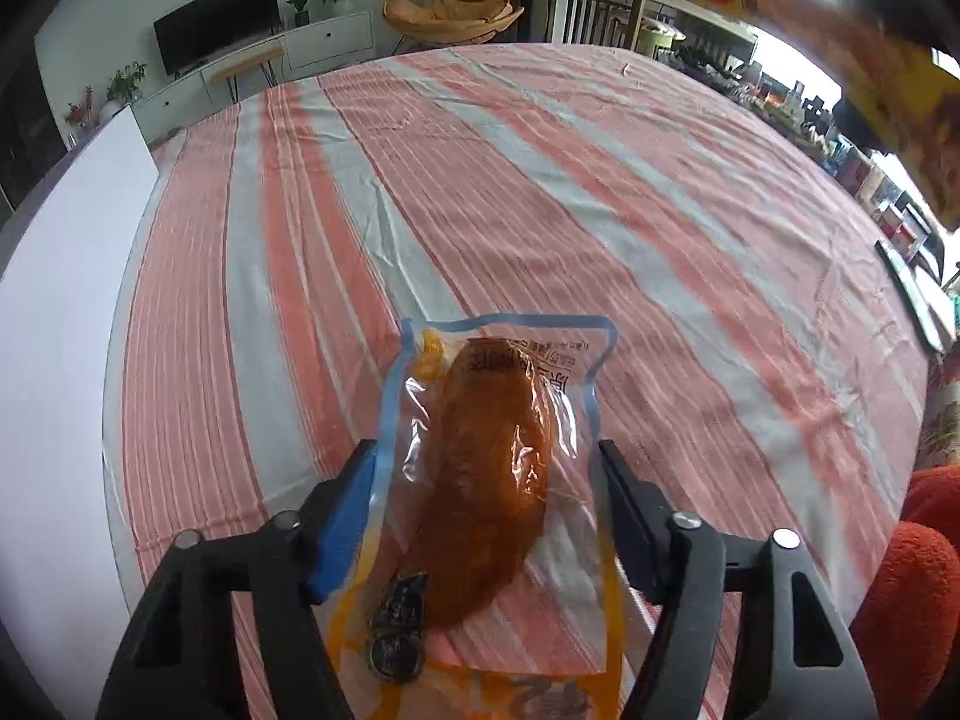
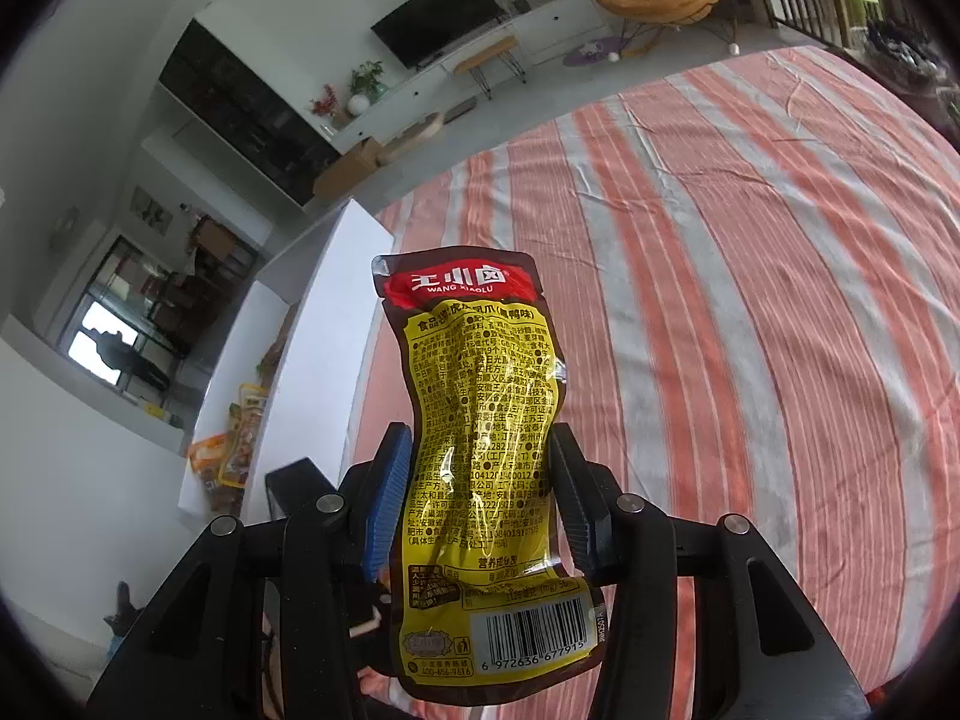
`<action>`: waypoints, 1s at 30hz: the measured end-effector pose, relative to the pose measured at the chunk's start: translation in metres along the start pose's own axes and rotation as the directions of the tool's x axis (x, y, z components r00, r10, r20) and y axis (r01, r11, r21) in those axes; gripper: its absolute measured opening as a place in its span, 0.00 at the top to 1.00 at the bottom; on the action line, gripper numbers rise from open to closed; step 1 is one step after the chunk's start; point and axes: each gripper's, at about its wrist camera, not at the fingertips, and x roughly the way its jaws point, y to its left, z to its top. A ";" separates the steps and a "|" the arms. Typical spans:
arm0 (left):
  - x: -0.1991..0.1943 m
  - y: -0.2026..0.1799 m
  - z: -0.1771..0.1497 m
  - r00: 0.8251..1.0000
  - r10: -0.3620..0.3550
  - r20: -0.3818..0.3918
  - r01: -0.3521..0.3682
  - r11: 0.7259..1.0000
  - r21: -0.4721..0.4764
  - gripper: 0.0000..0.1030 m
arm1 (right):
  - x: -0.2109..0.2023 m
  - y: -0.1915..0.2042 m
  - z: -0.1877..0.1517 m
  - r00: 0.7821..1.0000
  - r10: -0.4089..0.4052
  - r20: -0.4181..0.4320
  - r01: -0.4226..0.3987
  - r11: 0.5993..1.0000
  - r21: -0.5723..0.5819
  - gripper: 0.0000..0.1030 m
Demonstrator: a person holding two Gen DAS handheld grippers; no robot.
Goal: Organize snacks
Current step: 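Grasp the orange pouch with left while right grasps the yellow-red pouch and lifts, then carry both pouches into the white box and open both grippers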
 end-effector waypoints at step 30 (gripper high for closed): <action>-0.218 0.286 -0.065 0.899 0.414 0.141 -0.270 0.779 -0.565 0.30 | 0.117 0.267 0.035 0.940 0.305 -0.153 -0.335 0.907 -0.254 0.16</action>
